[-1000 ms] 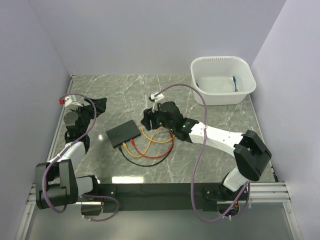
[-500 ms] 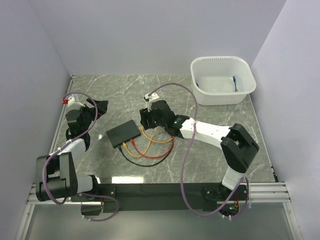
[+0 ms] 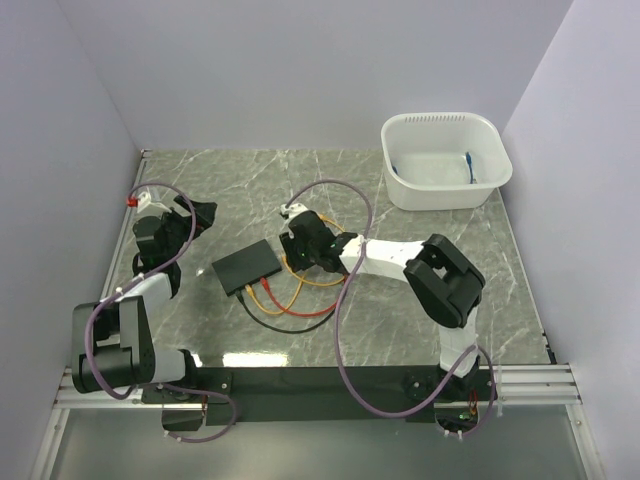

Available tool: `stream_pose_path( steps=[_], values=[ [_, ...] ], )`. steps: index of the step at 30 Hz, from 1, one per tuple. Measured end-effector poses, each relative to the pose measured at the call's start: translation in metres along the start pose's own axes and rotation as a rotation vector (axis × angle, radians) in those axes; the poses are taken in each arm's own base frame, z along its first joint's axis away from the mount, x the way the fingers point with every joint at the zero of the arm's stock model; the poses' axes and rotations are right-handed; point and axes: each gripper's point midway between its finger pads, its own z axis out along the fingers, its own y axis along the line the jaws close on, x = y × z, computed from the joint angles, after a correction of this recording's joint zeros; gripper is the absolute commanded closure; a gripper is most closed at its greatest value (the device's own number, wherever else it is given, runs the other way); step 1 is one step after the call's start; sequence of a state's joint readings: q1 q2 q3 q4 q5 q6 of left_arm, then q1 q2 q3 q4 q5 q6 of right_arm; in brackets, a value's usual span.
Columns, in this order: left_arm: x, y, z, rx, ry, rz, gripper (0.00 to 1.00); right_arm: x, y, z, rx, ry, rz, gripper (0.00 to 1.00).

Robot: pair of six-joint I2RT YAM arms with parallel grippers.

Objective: Insert the plug into the switch port

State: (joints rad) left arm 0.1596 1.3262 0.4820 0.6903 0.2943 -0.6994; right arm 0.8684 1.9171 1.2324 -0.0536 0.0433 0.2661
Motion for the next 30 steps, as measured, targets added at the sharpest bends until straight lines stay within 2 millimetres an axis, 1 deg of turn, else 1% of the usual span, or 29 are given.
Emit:
stream_pose_path(
  steps=[7, 13, 15, 18, 24, 27, 30],
  values=[
    [0.002, 0.002, 0.001, -0.006, 0.006, -0.003, 0.11, 0.007, 0.007, 0.009, -0.004, 0.025, -0.013, 0.58],
    [0.002, 0.002, 0.002, -0.004, 0.009, -0.004, 0.12, 0.023, 0.011, 0.018, 0.000, 0.066, -0.029, 0.59],
    [0.001, 0.001, 0.002, -0.001, 0.007, -0.003, 0.12, 0.024, 0.010, 0.019, 0.007, 0.072, -0.031, 0.60],
    [0.001, 0.001, 0.002, 0.000, 0.008, -0.003, 0.12, 0.021, 0.009, 0.019, 0.018, 0.068, -0.033, 0.62],
    [0.002, 0.000, 0.002, 0.005, 0.012, -0.003, 0.12, 0.007, 0.010, 0.019, 0.035, 0.037, -0.032, 0.64],
    [0.002, -0.001, 0.002, 0.010, 0.016, -0.003, 0.13, 0.002, 0.009, 0.023, 0.046, 0.026, -0.032, 0.67],
    [0.003, -0.001, 0.002, 0.012, 0.018, -0.003, 0.13, 0.002, 0.008, 0.029, 0.056, 0.029, -0.033, 0.68]
  ],
)
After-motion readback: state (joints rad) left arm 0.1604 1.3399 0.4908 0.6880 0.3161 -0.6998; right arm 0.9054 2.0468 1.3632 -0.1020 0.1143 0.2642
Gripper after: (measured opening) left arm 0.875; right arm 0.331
